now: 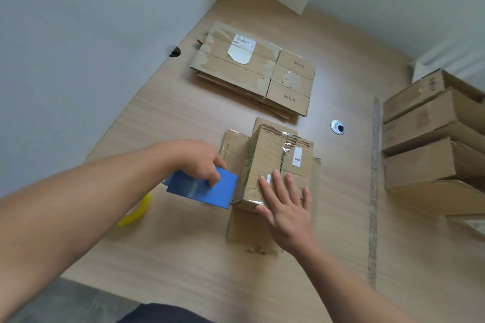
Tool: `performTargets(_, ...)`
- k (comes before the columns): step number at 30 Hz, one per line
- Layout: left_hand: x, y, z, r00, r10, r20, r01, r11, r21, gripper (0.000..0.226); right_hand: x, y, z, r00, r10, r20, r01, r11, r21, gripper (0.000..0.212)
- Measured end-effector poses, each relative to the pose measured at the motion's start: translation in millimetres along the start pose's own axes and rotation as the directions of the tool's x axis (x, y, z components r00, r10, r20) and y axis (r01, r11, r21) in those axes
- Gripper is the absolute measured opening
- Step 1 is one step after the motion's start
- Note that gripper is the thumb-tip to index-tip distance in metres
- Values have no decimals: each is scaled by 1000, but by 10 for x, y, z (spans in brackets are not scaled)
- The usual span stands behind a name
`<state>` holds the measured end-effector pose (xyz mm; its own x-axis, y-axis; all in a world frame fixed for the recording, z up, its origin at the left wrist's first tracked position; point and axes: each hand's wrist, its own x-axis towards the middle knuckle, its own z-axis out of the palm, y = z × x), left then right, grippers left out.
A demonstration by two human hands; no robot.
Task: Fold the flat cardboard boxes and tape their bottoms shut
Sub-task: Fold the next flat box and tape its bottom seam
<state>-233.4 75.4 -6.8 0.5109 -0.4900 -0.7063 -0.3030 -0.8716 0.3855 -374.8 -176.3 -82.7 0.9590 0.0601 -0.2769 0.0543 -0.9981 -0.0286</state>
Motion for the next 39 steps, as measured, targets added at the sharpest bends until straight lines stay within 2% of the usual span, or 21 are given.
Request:
performTargets(5, 26, 224, 77, 996, -4, -86, 11, 996, 84, 50, -6, -7, -26, 1000, 3, 5, -4, 998, 58, 53)
performTargets(8, 1, 355, 181, 983, -32, -180, 52, 993, 105, 34, -3, -47, -82, 1000, 21, 7, -22, 995, 97, 56)
performTargets(10, -13, 436, 227, 970, -63, -234, 93, 988, 123, 18, 14, -103, -119, 999, 42, 2, -42, 986, 159, 64)
performTargets(12, -16, 495, 236, 961, -80, -266, 120, 983, 138, 10, 27, -149, -156, 998, 61, 0, -60, 979, 196, 72)
performTargets(17, -87, 567, 240, 947, -66, -314, 124, 977, 171, 16, 63, -196, -169, 997, 79, -8, -76, 977, 201, 59)
performTargets(23, -131, 622, 320, 928, -74, -365, 145, 974, 171, 8, 109, -219, -229, 998, 70, -4, -68, 985, 159, 59)
performTargets(25, -135, 635, 391, 921, -78, -381, 155, 972, 175, 12, 115, -230, -279, 998, 65, -2, -64, 990, 129, 61)
performTargets(28, -111, 591, 558, 921, -70, -382, 146, 974, 174, 30, 114, -275, -359, 996, 83, 29, -86, 988, 130, 69)
performTargets(33, -193, 338, 655, 920, -51, -389, 73, 996, 43, 50, 148, -370, -425, 981, 189, 42, -194, 961, 195, 77)
performTargets(39, -383, 20, 565, 891, -146, -429, 99, 987, -129, 51, 79, -542, -401, 981, 191, 39, -194, 976, 100, 78)
